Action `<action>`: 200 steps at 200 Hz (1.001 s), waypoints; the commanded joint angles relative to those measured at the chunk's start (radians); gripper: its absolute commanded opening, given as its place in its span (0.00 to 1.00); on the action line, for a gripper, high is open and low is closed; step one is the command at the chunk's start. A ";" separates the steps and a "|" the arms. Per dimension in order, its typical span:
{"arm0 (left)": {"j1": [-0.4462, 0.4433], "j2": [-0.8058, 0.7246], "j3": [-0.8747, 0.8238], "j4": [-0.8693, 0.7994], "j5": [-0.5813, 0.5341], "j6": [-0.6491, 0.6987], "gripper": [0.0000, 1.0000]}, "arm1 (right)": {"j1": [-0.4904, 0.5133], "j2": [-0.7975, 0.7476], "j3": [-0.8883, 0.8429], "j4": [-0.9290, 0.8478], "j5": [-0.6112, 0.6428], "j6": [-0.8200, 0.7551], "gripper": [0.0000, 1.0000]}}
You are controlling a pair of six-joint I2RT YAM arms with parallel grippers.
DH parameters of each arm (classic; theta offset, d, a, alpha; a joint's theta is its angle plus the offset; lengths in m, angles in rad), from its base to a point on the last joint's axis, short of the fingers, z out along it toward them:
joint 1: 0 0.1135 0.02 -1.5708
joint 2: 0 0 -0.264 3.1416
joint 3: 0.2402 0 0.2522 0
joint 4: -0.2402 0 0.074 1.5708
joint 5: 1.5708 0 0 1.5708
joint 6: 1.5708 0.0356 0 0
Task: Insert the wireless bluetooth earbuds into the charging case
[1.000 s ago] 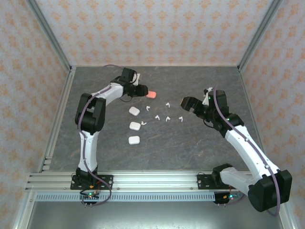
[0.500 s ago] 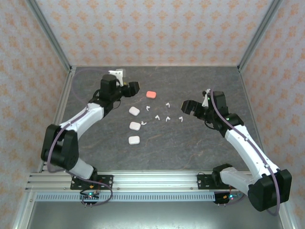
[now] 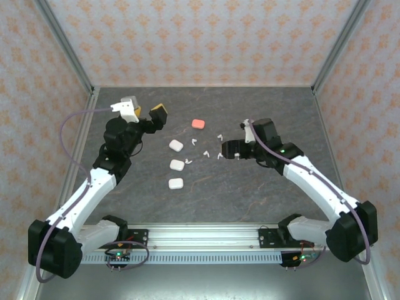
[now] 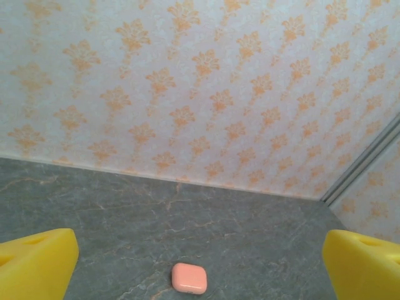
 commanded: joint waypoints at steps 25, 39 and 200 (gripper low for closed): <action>0.000 -0.112 -0.076 0.014 -0.148 -0.033 1.00 | 0.119 0.130 0.103 -0.037 0.048 -0.127 0.99; -0.001 -0.136 -0.083 -0.003 -0.165 -0.021 1.00 | 0.145 0.170 0.118 -0.027 0.032 -0.138 0.99; -0.001 -0.198 -0.075 -0.132 -0.215 -0.008 1.00 | 0.405 0.433 0.209 0.042 0.035 -0.464 0.99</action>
